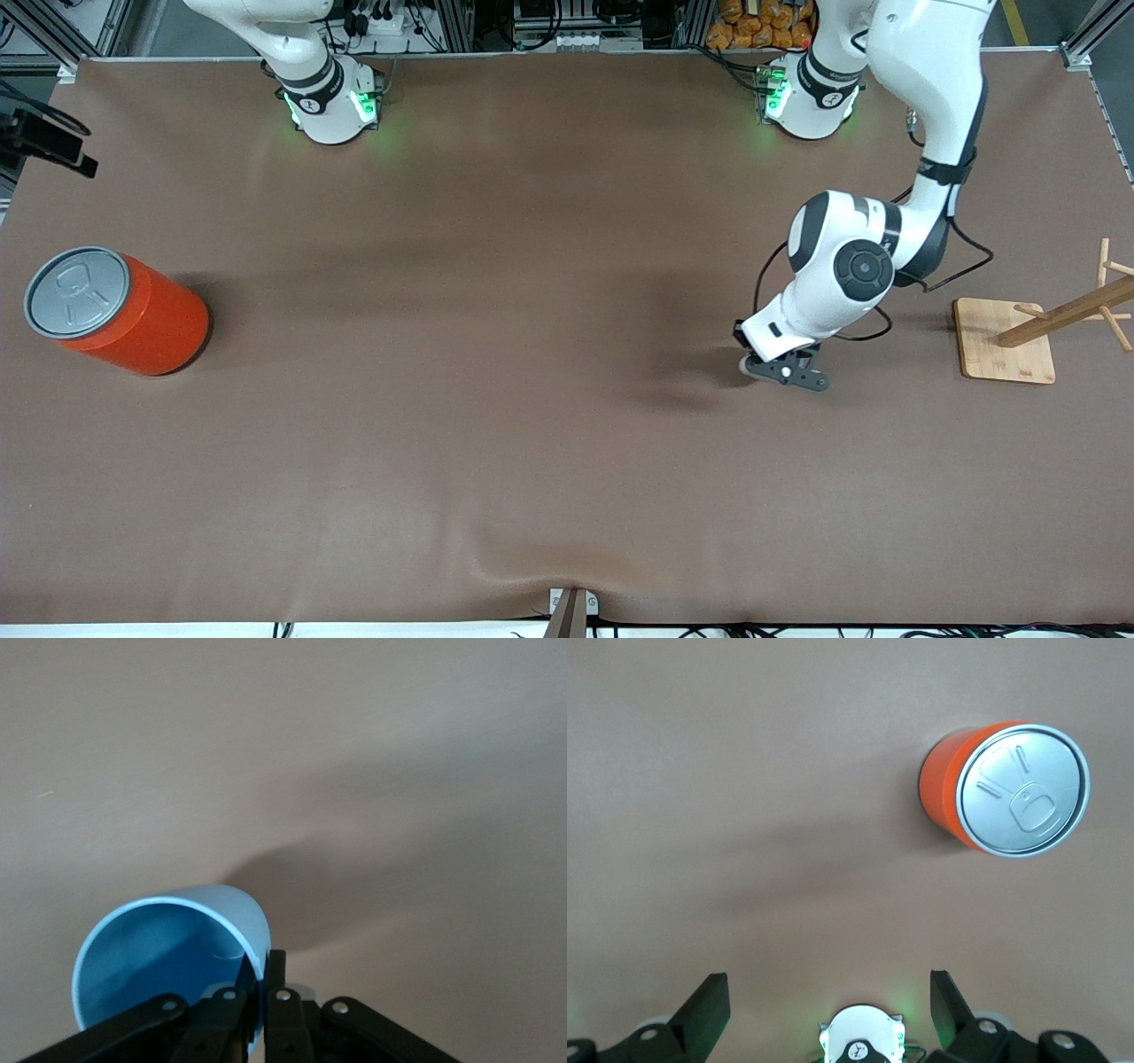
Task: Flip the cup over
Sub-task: 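Rotate the cup upright with the left gripper and lower it onto the table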
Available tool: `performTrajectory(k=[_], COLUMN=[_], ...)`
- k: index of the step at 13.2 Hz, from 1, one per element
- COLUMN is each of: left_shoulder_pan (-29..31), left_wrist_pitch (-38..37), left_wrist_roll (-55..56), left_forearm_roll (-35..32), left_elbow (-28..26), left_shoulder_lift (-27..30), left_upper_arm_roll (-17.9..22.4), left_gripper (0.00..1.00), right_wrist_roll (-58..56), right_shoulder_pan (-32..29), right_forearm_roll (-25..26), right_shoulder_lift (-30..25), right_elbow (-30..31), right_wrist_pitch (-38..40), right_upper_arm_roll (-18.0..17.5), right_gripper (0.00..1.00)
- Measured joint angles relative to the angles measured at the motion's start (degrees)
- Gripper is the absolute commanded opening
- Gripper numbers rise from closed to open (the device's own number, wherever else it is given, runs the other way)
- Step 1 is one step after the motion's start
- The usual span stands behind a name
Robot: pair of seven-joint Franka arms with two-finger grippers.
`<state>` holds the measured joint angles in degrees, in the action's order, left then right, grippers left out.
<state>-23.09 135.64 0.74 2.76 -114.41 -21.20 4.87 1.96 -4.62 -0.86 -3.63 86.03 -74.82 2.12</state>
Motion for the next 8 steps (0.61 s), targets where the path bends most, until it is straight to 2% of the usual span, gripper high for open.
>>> performTrajectory(k=[3, 6, 8], left_shoulder_pan=[0.6, 1.2, 2.7], left_wrist_pitch=[0.0, 0.4, 0.8], left_wrist_roll=[9.7, 11.3, 11.3], left_forearm_roll=[-11.2, -12.4, -12.6], left_elbow=[-3.5, -5.1, -5.6], left_shoulder_lift=[2.9, 3.4, 3.4], left_upper_arm_roll=[-0.2, -0.3, -0.3], left_gripper=[0.0, 0.0, 0.16], right_wrist_roll=[0.0, 0.0, 0.0], right_shoulder_pan=[0.0, 0.0, 0.0], right_forearm_roll=[0.0, 0.0, 0.0], right_shoulder_lift=[0.3, 0.3, 0.4], right_elbow=[0.1, 0.1, 0.1], right_wrist_pitch=[-0.7, -1.0, -1.6], right_upper_arm_roll=[-0.5, -0.8, -0.8], right_gripper=[1.0, 1.0, 1.0])
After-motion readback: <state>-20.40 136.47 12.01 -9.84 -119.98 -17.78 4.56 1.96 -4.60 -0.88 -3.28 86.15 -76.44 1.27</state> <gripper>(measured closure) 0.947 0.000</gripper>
